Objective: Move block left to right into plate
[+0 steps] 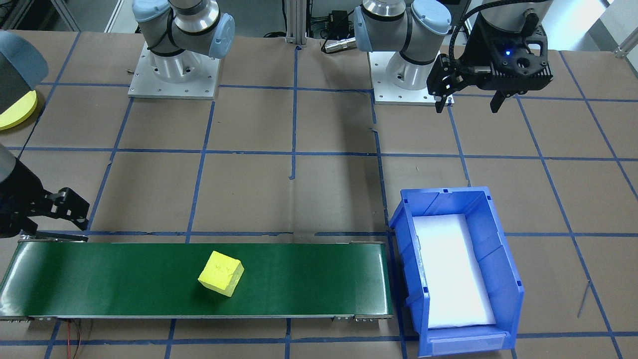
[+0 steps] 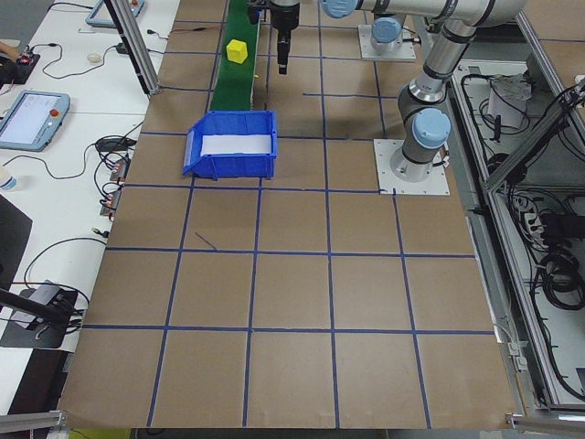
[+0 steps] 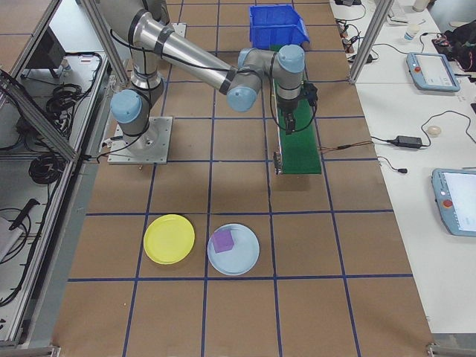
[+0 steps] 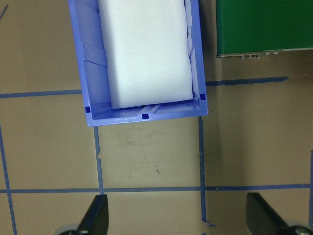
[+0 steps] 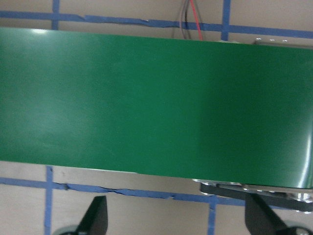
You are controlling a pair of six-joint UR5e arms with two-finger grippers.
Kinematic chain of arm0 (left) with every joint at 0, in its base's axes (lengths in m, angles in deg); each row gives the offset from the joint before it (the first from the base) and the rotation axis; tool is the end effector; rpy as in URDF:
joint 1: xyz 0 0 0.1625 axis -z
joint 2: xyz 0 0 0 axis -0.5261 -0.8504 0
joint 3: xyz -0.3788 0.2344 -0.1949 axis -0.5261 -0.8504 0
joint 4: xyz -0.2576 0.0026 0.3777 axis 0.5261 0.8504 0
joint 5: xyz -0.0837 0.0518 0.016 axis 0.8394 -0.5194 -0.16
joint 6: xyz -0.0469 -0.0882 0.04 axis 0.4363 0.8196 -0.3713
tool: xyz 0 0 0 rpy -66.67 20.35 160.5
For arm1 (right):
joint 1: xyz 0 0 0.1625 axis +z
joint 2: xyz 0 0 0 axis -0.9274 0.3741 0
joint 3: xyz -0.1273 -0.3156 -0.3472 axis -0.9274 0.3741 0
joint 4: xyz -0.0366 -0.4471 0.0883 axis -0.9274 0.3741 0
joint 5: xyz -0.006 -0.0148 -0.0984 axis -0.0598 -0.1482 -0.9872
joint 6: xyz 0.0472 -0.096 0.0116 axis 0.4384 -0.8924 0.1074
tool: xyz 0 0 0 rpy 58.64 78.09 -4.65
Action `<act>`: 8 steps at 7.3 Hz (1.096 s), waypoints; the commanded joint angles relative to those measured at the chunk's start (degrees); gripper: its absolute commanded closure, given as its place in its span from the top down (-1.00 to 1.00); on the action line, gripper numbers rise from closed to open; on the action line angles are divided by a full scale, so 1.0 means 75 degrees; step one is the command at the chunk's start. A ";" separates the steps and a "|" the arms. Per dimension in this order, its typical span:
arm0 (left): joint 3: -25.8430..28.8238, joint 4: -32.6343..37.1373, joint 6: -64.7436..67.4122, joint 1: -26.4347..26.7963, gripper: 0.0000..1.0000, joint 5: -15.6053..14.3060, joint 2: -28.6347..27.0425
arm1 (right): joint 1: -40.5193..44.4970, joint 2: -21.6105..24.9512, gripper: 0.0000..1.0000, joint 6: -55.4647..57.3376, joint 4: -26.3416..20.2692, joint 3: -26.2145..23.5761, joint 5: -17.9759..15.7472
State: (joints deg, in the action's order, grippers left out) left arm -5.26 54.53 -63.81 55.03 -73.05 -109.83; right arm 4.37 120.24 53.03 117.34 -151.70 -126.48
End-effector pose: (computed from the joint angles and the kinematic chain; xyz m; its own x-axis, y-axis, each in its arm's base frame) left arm -0.0949 -0.5113 0.5820 -0.9949 0.0419 -0.0912 0.0432 0.9990 -0.0114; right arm -0.0588 -0.6619 0.3853 -0.9968 -0.0487 -0.0638 -0.0410 0.9923 -0.1173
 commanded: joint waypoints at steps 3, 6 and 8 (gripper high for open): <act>-0.0078 -0.0007 -0.0020 0.0008 1.00 0.0018 0.0009 | 0.1442 -0.1081 1.00 0.4723 -0.0293 0.1295 0.1116; -0.0114 -0.0065 -0.0009 0.0091 1.00 -0.0005 -0.0049 | 0.1749 -0.1423 1.00 0.5517 -0.0259 0.1322 0.1470; -0.0091 -0.0089 0.0084 0.0114 1.00 0.0076 -0.0131 | 0.1819 -0.1587 1.00 0.5401 -0.0200 0.1265 0.1471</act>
State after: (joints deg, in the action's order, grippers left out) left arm -6.07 54.02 -63.68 55.77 -72.85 -110.35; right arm 17.70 109.15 94.00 115.63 -141.97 -115.61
